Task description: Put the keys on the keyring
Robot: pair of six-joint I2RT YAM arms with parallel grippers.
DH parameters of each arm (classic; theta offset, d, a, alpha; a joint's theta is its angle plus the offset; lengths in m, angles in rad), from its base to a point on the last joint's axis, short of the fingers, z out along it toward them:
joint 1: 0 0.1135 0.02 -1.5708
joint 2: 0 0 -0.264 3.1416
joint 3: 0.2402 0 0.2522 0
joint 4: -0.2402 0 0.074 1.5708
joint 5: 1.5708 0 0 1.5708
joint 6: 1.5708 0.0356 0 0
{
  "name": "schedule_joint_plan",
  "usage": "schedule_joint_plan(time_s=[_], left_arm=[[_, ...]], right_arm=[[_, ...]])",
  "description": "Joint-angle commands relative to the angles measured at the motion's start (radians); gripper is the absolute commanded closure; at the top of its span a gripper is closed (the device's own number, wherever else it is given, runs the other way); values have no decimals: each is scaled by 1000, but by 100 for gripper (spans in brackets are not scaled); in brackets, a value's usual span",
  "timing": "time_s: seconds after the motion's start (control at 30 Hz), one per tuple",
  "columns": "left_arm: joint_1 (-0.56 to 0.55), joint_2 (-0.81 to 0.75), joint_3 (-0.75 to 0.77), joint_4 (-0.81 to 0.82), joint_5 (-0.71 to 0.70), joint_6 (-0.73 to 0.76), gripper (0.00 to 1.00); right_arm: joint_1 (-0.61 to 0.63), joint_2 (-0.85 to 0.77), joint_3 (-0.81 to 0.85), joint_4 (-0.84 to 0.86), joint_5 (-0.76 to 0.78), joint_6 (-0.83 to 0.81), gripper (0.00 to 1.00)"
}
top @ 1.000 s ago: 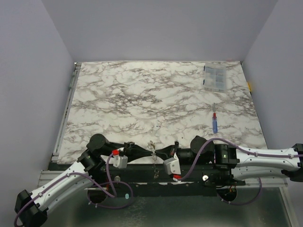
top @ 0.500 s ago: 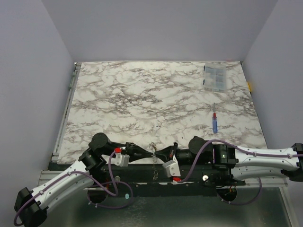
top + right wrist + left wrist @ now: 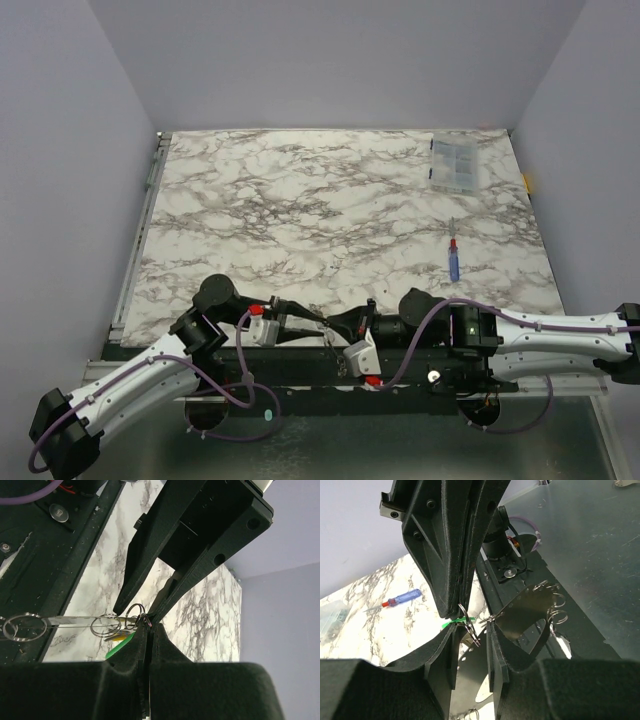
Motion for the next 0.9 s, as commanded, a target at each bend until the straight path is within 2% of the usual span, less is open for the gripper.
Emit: schedule_joint_plan(time_s=[0.0,0.07,0.27,0.37,0.5,0.7,0.87], left_arm=[[-13,-15,60,25,40,-18,65],[-14,-31,67,17,19,-21,62],[-14,-107,71,-27,-149,-48,42],[-13,-155,66,-27,-213,-84,37],[-13,-208,64,-27,-294,-143,34],[-13,-229,58,-36,-287,-161,34],[-13,-277,56,-64,-356,-148,42]], right_arm=[[2,2,-15,123,34,-21,99],[2,0,-17,128,37,-18,99],[2,-11,-26,159,63,-17,99],[2,-15,-30,173,71,-18,99],[2,-15,-33,181,72,-17,99],[2,-7,-31,194,70,-19,99],[2,-8,-19,195,101,-26,99]])
